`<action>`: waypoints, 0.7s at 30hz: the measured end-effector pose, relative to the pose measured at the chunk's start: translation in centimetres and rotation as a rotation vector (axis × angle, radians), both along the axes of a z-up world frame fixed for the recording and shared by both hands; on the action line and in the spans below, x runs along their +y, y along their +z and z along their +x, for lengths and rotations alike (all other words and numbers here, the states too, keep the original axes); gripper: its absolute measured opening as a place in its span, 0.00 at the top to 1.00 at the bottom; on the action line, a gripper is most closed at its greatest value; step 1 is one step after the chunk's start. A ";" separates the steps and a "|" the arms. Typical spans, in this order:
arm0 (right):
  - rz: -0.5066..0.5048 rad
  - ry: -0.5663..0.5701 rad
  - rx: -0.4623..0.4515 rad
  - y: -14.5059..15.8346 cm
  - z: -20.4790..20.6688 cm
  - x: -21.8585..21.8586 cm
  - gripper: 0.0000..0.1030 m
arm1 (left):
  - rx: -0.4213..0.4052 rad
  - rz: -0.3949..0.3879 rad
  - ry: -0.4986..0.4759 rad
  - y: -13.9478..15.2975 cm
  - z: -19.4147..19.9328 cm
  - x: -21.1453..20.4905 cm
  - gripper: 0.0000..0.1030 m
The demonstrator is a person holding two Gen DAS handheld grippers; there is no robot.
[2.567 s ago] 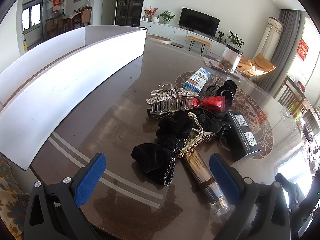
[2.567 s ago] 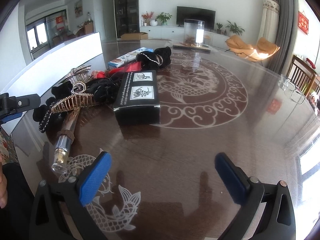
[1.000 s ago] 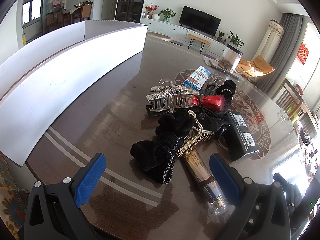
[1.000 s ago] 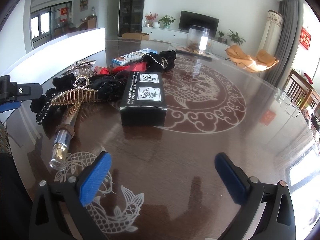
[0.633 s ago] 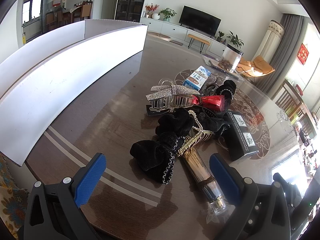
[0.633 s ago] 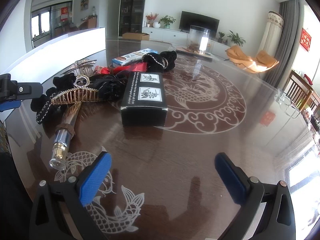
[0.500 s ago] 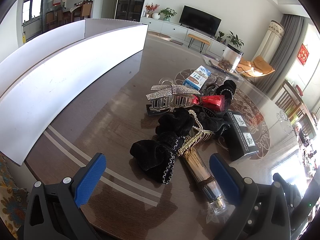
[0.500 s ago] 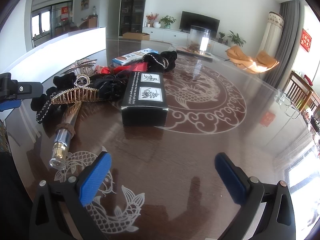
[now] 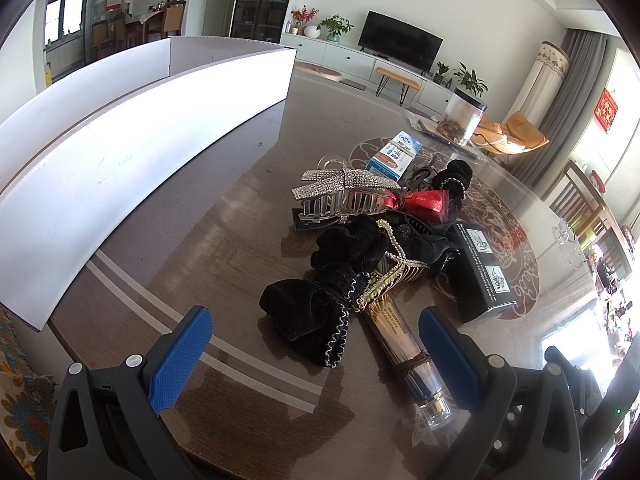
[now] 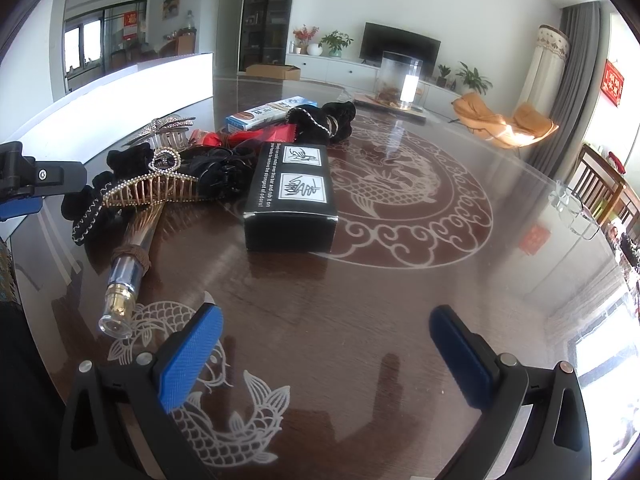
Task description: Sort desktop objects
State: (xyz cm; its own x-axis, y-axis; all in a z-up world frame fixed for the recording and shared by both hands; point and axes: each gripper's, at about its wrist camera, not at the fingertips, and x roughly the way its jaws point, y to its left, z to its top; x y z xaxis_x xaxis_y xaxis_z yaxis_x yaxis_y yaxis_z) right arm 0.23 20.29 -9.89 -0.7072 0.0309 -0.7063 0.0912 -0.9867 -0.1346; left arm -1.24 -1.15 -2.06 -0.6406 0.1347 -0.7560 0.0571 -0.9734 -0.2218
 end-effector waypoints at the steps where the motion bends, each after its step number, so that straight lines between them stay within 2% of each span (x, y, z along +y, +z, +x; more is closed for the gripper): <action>1: 0.000 0.000 0.000 0.0 0.0 0.0 0.00 | 0.000 0.000 0.000 0.0 0.0 0.0 0.00; 21: 0.006 0.002 0.001 0.0 0.0 -0.1 0.00 | -0.001 0.003 0.001 0.0 0.1 0.0 0.00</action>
